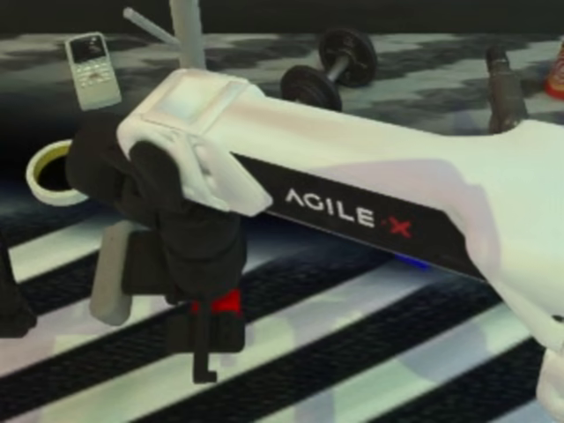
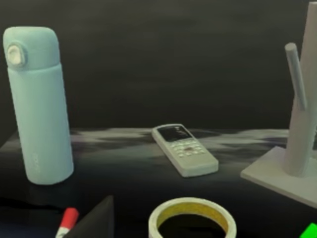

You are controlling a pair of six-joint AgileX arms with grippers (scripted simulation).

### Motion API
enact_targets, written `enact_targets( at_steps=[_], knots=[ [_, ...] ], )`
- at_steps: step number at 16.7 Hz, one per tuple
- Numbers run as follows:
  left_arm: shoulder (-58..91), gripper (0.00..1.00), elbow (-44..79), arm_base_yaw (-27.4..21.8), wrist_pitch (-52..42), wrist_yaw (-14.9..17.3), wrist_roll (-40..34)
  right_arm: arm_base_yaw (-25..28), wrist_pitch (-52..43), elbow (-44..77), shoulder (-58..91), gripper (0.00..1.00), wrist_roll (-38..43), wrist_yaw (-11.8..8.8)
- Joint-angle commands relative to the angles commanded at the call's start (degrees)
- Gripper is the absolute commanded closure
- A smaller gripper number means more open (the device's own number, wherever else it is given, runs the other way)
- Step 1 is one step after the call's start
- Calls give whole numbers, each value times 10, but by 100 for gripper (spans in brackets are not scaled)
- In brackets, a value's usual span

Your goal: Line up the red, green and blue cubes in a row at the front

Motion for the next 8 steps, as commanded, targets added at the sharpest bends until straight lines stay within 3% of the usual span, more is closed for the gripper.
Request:
enact_targets(
  at_steps=[5,8],
  knots=[
    [0,0,0,0,0,0,0,-1,11,-11,-2,100,0,-1],
    [0,0,0,0,0,0,0,-2,67,-58,4,100,2,0]
  ],
)
